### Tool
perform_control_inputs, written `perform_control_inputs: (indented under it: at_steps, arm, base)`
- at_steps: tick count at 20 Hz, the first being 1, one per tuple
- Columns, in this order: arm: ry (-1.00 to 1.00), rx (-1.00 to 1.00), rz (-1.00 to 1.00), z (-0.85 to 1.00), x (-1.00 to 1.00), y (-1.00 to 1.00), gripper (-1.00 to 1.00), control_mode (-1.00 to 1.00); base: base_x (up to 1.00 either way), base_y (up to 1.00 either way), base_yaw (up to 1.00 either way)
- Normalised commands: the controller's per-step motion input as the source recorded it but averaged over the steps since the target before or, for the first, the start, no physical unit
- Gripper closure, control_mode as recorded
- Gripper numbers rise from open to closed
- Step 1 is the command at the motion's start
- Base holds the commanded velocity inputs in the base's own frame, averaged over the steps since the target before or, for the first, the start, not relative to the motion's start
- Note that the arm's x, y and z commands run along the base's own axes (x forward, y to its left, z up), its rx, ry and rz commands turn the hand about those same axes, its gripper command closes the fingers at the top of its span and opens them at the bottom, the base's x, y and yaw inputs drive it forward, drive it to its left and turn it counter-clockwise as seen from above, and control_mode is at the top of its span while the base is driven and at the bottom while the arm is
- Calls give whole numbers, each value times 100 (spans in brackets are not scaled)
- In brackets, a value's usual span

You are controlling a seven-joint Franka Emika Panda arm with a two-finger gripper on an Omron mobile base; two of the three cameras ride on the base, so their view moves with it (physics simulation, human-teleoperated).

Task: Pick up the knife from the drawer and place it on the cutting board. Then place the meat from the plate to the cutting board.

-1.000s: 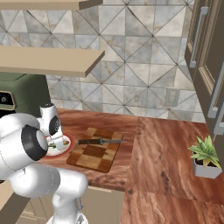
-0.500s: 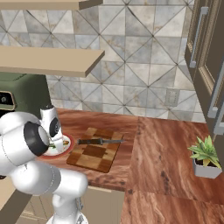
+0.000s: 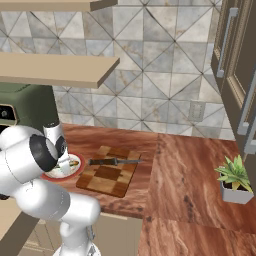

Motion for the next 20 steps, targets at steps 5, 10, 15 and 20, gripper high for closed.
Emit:
perform_control_inputs:
  at_steps: [5, 10, 15, 20]
  arm:
    - [0, 0, 0, -6, 2, 14, -100, -100]
    - [0, 0, 2, 0, 8, 1, -100, -100]
    - [0, 0, 2, -14, 2, 4, 100, -100]
    - [0, 0, 1, -25, 0, 4, 100, -100]
  base:
    - [0, 0, 0]
    - [0, 0, 0]
    - [0, 0, 0]
    - [0, 0, 0]
